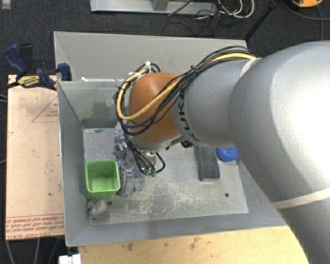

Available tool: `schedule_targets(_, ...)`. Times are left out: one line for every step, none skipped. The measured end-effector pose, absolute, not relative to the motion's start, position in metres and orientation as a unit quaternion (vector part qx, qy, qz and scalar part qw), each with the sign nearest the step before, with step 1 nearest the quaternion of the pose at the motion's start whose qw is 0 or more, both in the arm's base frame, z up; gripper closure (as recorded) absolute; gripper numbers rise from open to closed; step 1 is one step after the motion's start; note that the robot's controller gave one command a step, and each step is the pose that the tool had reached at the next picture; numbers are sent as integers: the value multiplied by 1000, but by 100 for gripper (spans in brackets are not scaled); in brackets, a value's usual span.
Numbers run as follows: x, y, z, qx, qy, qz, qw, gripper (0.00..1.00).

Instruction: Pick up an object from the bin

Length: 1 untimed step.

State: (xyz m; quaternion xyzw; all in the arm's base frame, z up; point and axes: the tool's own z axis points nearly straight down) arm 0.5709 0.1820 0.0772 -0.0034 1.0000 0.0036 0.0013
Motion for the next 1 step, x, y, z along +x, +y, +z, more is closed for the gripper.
schedule_targets(577, 218, 80, -135, 991, -16, -3, 100)
